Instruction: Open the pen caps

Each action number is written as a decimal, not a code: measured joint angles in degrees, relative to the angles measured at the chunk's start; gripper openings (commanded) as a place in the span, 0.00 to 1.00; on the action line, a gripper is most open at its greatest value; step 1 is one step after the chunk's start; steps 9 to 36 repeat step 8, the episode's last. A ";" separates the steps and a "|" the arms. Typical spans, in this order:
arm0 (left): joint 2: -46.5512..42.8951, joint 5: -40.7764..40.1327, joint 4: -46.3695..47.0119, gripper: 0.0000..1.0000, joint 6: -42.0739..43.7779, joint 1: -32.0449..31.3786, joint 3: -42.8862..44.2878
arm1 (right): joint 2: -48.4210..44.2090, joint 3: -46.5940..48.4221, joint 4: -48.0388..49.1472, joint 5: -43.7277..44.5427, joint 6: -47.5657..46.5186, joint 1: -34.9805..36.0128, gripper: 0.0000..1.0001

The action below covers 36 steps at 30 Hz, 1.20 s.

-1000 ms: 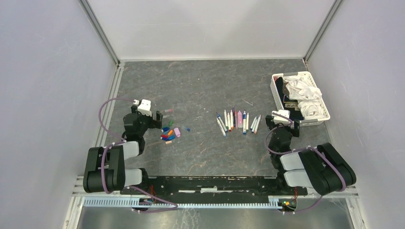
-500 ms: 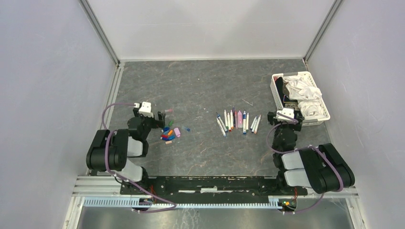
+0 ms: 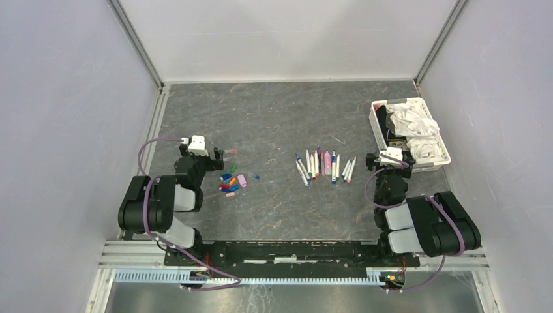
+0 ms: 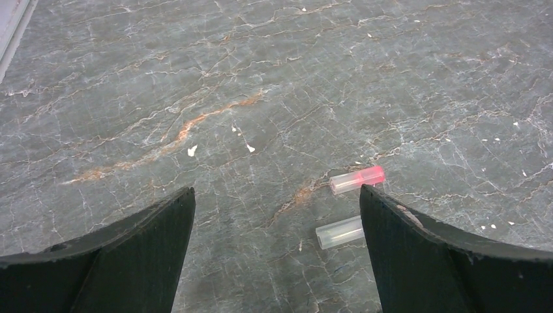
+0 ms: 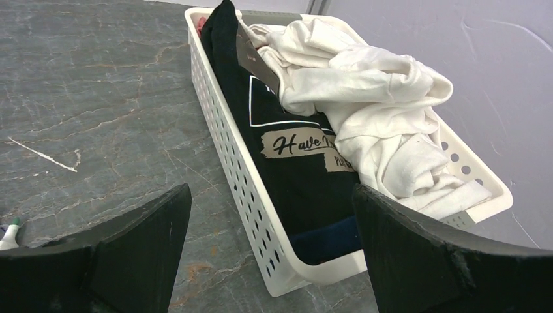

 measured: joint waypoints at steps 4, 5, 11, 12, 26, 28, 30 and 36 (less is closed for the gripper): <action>0.00 -0.04 0.00 1.00 0.00 0.00 0.02 | -0.02 0.00 0.00 -0.11 0.00 -0.04 0.98; 0.00 -0.04 -0.04 1.00 0.00 0.00 0.02 | -0.02 0.00 0.00 -0.11 -0.02 -0.04 0.98; 0.00 -0.22 -0.11 1.00 -0.02 0.00 0.11 | 0.00 0.00 0.00 -0.13 0.00 -0.04 0.98; 0.00 -0.22 -0.11 1.00 -0.02 0.00 0.11 | 0.00 0.00 0.00 -0.13 0.00 -0.04 0.98; 0.00 -0.22 -0.11 1.00 -0.02 0.00 0.11 | 0.00 0.00 0.00 -0.13 0.00 -0.04 0.98; 0.00 -0.22 -0.11 1.00 -0.02 0.00 0.11 | 0.00 0.00 0.00 -0.13 0.00 -0.04 0.98; 0.00 -0.22 -0.11 1.00 -0.02 0.00 0.11 | 0.00 0.00 0.00 -0.13 0.00 -0.04 0.98; 0.00 -0.22 -0.11 1.00 -0.02 0.00 0.11 | 0.00 0.00 0.00 -0.13 0.00 -0.04 0.98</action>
